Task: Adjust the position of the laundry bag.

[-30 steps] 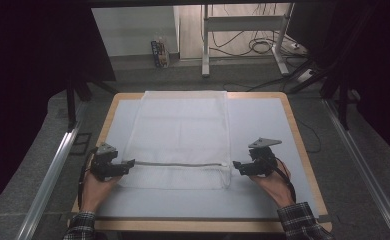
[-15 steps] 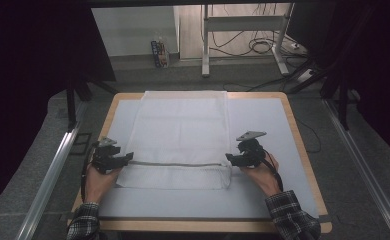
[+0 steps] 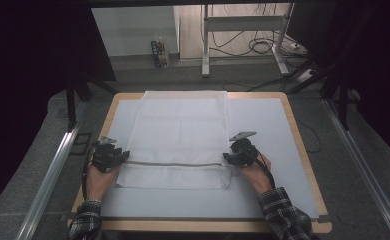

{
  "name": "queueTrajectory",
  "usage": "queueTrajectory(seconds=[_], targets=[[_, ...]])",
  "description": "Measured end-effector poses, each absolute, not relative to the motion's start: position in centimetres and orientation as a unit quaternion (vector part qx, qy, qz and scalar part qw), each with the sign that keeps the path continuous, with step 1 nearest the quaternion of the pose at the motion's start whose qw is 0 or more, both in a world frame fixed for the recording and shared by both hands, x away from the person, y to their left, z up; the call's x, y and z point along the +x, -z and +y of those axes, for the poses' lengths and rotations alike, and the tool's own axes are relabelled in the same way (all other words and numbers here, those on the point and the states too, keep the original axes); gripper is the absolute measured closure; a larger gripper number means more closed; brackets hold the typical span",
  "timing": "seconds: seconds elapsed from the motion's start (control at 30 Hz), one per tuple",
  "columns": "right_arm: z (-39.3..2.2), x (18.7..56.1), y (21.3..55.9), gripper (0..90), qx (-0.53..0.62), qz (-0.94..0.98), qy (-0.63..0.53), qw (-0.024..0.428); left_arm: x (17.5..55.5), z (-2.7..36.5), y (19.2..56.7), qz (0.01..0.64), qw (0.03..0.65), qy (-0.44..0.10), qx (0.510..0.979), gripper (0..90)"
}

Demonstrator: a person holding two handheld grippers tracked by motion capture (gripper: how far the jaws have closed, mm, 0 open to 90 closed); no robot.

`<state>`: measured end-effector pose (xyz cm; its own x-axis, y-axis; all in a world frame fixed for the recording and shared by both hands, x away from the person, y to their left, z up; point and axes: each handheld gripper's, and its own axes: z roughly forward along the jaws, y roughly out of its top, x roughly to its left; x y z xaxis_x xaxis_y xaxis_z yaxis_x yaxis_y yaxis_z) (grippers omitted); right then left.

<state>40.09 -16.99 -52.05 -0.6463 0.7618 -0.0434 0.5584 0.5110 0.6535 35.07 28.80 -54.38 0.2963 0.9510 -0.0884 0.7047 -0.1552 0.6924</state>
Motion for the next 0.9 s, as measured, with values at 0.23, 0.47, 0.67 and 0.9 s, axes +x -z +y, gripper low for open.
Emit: queueTrajectory(seconds=[0.23, 0.47, 0.67, 0.9], targets=[[-16.9, 40.0, 52.0, 73.9, 0.387, 0.855, -0.308, 0.154, 35.1, 28.4, 54.5, 0.566, 0.326, -0.176, 0.736, 80.0], [-16.8, 39.8, 51.9, 88.5, 0.351, 0.871, -0.309, 0.151, 34.9, 28.1, 54.2, 0.55, 0.326, -0.185, 0.746, 87.5], [-16.8, 39.4, 51.6, 88.6, 0.336, 0.878, -0.298, 0.167, 34.7, 28.0, 53.9, 0.547, 0.342, -0.174, 0.744, 88.8], [-17.4, 39.1, 51.2, 88.6, 0.335, 0.878, -0.3, 0.167, 34.4, 27.6, 53.6, 0.537, 0.347, -0.169, 0.75, 88.6]])
